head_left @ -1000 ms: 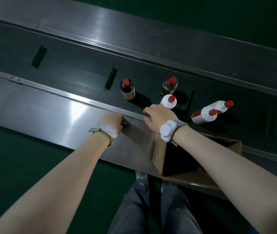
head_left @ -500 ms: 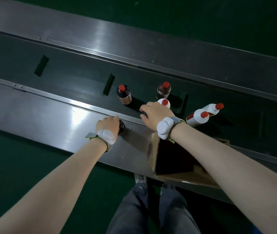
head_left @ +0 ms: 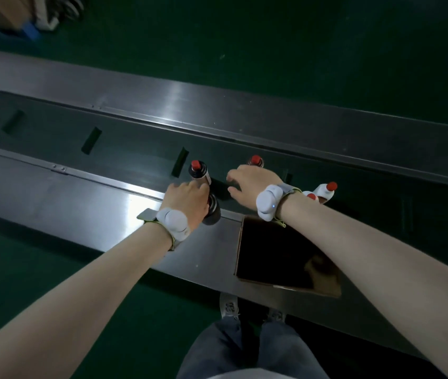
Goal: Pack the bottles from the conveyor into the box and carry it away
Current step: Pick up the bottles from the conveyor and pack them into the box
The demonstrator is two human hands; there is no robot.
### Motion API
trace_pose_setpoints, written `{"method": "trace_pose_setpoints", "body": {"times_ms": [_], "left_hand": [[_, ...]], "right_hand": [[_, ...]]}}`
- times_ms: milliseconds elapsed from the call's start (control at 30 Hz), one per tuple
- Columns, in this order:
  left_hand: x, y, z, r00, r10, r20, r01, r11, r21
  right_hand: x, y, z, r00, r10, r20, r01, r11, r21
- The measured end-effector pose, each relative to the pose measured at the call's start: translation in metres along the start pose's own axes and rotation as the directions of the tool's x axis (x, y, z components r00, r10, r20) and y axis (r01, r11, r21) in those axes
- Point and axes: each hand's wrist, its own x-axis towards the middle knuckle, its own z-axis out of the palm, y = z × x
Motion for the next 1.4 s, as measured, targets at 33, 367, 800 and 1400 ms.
{"method": "trace_pose_setpoints", "body": {"times_ms": [33, 367, 800, 1400], "left_hand": [[-0.003, 0.004, -0.009, 0.999, 0.019, -0.038, -0.019, 1.0, 0.002], [-0.03, 0.068, -0.083, 0.981, 0.118, -0.153, -0.109, 0.992, 0.064], [-0.049, 0.141, -0.075, 0.991, 0.106, 0.081, -0.102, 0.994, -0.046], [-0.017, 0.185, 0.077, 0.874, 0.04, 0.485, -0.021, 0.999, -0.045]], "right_hand": [[-0.006, 0.003, -0.005, 1.0, -0.003, -0.015, 0.003, 1.0, 0.008], [-0.049, 0.027, -0.04, 0.994, 0.006, -0.112, -0.005, 1.0, 0.007], [-0.098, 0.058, -0.001, 0.998, -0.011, -0.066, 0.014, 0.999, 0.036], [-0.124, 0.098, 0.083, 0.987, 0.104, 0.12, -0.111, 0.992, 0.061]]}}
